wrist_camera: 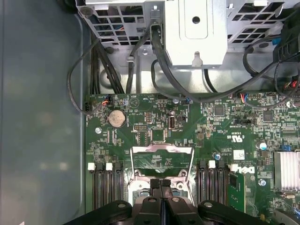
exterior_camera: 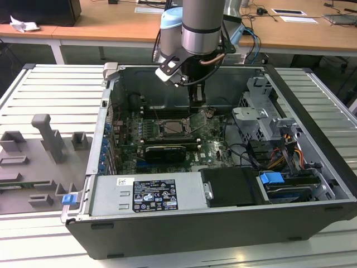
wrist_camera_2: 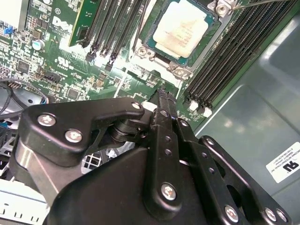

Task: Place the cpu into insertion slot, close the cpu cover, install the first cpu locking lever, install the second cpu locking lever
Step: 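Close the cpu cover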

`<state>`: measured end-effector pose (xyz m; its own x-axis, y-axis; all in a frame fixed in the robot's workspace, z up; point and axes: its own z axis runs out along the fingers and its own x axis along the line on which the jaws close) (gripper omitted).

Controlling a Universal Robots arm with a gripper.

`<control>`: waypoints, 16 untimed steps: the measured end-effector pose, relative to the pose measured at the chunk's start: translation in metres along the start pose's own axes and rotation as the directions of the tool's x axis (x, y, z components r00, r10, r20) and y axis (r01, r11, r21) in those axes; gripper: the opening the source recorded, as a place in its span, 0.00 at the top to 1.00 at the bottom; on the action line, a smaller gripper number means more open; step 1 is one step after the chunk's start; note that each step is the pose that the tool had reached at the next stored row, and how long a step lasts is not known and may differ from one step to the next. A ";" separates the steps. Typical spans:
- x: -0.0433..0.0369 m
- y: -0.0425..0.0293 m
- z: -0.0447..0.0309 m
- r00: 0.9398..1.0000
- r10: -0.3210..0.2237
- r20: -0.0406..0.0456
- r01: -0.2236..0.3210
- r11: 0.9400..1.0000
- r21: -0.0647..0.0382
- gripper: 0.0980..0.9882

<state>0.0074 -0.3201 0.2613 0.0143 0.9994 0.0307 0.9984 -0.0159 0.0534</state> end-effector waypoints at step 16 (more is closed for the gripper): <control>0.0007 0.0145 -0.0058 1.000 0.000 0.000 0.000 1.000 0.001 0.99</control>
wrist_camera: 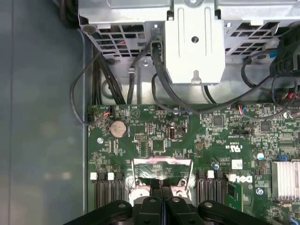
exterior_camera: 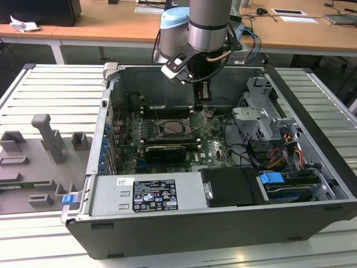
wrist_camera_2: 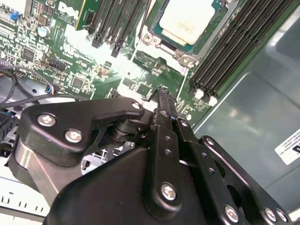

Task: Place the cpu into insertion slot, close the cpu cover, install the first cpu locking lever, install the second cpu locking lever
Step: 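Close the cpu cover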

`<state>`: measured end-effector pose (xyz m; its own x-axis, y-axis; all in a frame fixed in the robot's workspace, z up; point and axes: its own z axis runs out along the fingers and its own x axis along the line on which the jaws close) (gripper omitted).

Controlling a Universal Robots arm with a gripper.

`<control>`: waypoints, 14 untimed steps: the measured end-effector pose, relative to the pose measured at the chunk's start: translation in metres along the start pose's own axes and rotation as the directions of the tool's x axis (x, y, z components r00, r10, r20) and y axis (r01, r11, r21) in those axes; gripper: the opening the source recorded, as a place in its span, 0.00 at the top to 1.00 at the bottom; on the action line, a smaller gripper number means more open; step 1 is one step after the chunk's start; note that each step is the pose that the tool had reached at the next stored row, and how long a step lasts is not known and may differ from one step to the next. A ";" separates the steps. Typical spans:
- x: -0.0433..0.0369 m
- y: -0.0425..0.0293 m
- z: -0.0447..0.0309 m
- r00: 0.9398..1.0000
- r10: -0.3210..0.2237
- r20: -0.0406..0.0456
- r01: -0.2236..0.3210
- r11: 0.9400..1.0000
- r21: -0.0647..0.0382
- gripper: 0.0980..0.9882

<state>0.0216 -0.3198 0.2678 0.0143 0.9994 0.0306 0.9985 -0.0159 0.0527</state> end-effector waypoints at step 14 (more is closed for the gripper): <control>0.0004 0.0143 0.0008 1.000 0.000 0.000 0.000 1.000 0.001 0.99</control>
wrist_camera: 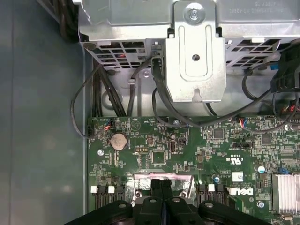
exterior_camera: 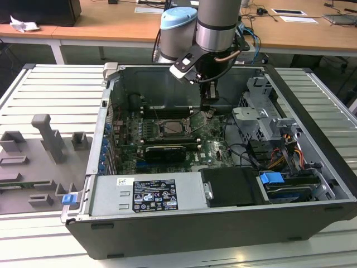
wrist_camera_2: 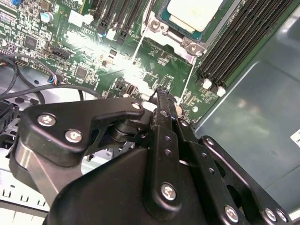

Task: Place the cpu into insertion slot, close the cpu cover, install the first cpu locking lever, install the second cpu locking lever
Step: 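Close the cpu cover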

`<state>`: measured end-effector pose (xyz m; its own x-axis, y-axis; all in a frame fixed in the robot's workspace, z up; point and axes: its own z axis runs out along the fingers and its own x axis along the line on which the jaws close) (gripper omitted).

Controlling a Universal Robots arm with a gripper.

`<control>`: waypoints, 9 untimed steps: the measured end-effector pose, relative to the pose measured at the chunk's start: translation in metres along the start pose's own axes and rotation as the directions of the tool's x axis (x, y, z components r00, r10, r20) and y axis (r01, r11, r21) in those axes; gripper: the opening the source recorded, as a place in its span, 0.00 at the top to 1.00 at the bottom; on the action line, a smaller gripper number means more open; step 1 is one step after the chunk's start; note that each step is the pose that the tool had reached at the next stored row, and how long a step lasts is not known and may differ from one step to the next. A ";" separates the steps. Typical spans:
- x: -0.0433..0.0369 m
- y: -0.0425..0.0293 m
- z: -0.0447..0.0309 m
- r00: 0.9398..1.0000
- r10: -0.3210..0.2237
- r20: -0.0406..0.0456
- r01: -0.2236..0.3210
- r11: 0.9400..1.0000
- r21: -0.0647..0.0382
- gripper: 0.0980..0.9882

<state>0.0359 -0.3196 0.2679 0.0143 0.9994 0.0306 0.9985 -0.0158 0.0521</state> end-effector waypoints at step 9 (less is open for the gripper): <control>0.0004 0.0081 0.0004 1.000 0.000 0.000 0.000 1.000 0.000 0.99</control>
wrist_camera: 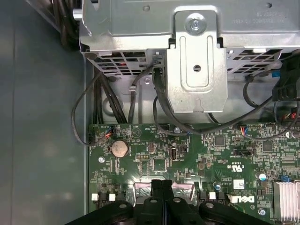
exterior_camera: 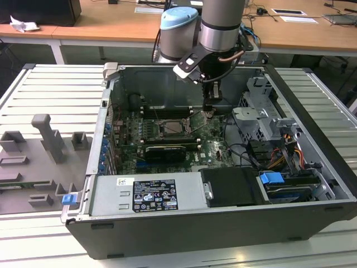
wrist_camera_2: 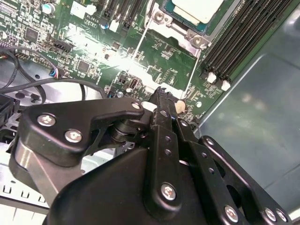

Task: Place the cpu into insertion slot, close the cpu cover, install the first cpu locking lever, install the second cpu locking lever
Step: 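Close the cpu cover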

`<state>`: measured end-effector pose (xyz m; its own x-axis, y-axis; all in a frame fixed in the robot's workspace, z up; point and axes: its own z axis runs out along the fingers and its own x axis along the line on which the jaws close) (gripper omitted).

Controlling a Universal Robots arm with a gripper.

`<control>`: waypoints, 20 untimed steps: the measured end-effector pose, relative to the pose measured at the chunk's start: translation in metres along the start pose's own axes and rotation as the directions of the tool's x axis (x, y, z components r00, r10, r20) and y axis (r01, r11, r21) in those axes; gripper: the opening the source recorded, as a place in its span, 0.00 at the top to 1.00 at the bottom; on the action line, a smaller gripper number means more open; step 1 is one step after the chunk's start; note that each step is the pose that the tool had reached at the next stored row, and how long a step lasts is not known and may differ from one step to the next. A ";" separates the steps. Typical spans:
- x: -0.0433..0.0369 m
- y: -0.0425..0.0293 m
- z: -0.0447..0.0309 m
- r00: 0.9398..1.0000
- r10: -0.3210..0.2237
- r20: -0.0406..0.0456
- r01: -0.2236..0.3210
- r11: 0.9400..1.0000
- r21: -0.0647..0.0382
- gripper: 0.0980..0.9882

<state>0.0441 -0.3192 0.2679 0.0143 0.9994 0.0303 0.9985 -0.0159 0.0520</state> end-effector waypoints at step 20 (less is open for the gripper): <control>0.0009 0.0147 0.0008 1.000 0.000 0.001 0.000 1.000 0.000 0.99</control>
<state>0.0588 -0.3185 0.2678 0.0144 0.9995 0.0293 0.9985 -0.0158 0.0515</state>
